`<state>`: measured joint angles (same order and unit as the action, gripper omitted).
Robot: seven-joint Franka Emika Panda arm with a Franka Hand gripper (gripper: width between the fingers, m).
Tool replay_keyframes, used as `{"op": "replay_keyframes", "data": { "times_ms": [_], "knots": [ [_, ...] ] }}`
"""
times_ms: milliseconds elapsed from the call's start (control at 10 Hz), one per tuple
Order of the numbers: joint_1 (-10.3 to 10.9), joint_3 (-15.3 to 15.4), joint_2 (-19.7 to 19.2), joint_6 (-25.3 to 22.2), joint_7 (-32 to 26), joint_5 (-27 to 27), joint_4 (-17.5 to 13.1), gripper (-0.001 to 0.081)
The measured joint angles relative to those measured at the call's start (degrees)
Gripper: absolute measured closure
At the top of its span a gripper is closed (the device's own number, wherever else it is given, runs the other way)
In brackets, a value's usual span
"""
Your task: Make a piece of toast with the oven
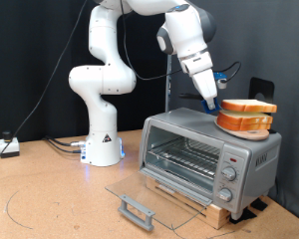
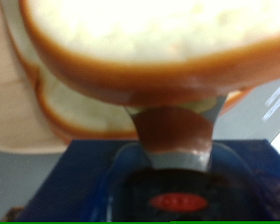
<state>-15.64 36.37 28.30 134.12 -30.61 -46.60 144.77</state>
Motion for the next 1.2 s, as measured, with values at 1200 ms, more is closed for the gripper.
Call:
{"op": "replay_keyframes", "data": {
  "times_ms": [1200],
  "knots": [
    [-3.15,-13.01,0.84,-9.81,-13.14,-0.89,1.97,0.0410]
  ]
}}
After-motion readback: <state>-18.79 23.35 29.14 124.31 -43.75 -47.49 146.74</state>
